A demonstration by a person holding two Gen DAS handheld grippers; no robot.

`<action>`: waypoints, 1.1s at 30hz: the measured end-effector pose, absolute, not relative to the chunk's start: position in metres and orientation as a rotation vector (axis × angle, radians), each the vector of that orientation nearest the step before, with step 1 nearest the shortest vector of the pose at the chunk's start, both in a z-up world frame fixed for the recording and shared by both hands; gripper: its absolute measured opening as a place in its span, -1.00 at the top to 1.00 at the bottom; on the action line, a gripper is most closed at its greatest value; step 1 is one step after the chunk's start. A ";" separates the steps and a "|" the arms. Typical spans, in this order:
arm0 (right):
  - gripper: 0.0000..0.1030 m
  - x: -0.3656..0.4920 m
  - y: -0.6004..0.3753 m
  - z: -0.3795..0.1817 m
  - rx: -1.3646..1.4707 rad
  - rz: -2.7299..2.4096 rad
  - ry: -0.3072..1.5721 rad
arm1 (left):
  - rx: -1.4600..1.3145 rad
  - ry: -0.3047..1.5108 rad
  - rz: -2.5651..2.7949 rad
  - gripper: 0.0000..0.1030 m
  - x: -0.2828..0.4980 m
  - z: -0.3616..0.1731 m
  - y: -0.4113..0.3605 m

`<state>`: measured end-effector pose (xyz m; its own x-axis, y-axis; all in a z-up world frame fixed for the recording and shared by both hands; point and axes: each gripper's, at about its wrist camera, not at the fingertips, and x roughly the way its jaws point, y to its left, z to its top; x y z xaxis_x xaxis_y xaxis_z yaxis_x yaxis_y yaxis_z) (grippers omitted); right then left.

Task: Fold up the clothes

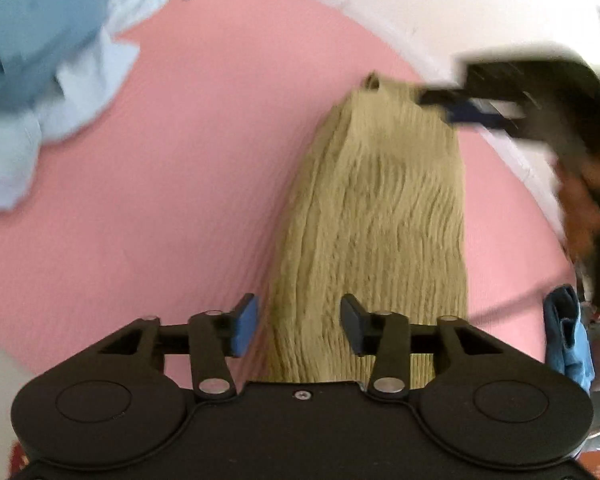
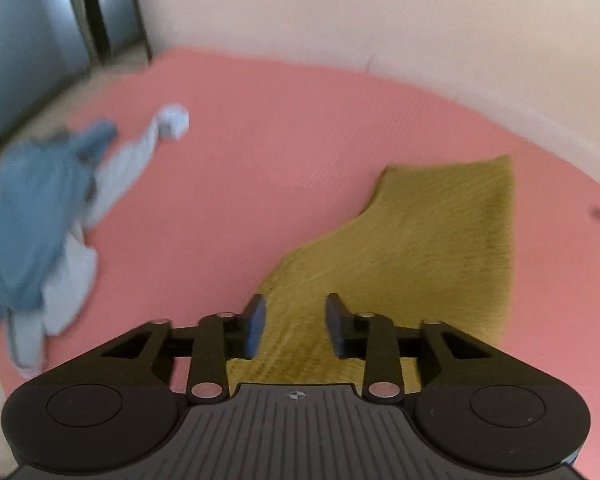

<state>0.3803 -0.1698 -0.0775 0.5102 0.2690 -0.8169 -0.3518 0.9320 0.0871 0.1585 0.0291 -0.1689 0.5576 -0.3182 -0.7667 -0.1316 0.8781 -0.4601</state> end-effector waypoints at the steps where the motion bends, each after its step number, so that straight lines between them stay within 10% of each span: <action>1: 0.22 0.369 -0.187 -0.072 -0.066 0.372 0.941 | -0.507 0.977 -0.112 0.00 0.160 -0.171 0.032; 15: 0.01 0.233 -0.339 -0.180 0.426 0.240 1.150 | -0.335 1.023 -0.059 -0.14 0.167 -0.193 0.012; 21: 0.77 0.232 -0.334 -0.184 0.491 0.266 1.145 | -0.332 1.057 -0.109 -0.10 0.160 -0.188 0.003; 33: 0.82 0.252 -0.440 -0.160 0.364 0.013 1.060 | -0.280 1.060 -0.258 -0.10 0.160 -0.179 -0.045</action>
